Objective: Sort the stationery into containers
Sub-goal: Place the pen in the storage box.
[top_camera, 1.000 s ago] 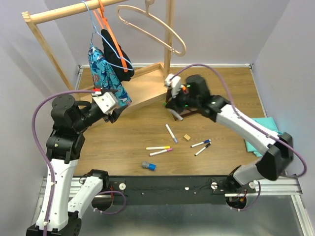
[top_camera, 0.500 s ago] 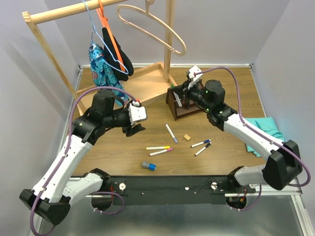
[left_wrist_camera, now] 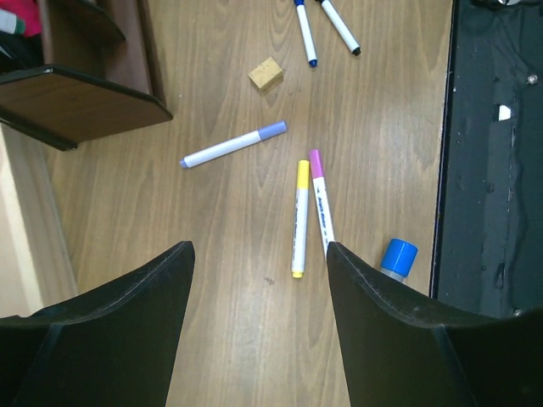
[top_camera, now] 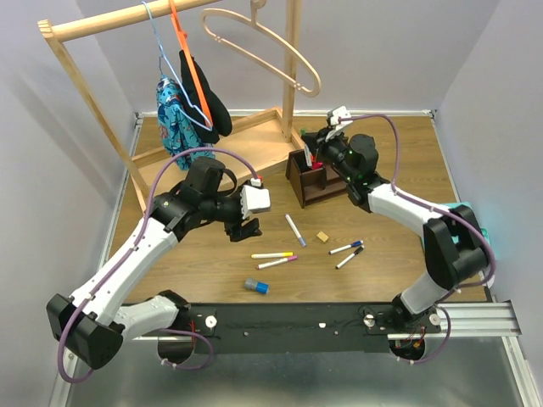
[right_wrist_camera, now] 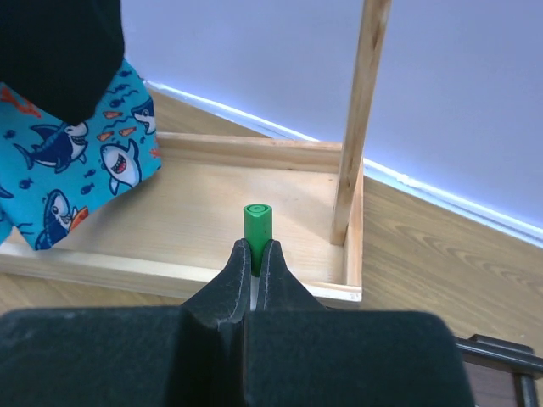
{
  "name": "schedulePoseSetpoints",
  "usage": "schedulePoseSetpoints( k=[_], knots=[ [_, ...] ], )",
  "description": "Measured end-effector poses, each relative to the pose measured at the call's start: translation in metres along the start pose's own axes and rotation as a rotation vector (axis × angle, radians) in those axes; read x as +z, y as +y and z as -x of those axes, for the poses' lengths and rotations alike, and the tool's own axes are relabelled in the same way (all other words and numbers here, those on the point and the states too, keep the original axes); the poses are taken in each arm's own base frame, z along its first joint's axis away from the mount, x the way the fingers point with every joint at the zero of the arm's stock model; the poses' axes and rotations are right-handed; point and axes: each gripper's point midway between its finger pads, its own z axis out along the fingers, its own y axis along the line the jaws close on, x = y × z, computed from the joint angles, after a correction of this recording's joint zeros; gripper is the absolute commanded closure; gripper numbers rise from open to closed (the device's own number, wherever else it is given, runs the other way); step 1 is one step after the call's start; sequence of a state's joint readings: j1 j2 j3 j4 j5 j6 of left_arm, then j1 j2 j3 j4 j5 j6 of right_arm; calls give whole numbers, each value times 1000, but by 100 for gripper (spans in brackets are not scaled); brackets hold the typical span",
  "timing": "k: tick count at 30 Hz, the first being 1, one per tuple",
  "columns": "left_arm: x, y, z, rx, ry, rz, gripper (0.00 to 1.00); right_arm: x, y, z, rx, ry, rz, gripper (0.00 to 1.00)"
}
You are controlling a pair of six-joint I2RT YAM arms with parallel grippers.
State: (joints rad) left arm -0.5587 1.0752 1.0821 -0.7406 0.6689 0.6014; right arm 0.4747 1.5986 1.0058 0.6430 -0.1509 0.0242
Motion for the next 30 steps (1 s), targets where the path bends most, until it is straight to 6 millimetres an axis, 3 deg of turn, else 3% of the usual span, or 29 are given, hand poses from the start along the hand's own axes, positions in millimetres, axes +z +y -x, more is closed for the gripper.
schedulePoseSetpoints(
  k=[5,13,21,30],
  knots=[
    [10,0,-4,-34,8,-16,28,13,-6,-22,23,-5,2,99],
    [24,6,-11,-78,22,-30,28,24,-5,-33,35,-40,21,99],
    [29,7,-16,-89,25,-31,29,25,-2,-30,21,-62,45,99],
    [32,5,-22,-93,25,-30,28,17,-1,-50,-40,-20,59,99]
  ],
)
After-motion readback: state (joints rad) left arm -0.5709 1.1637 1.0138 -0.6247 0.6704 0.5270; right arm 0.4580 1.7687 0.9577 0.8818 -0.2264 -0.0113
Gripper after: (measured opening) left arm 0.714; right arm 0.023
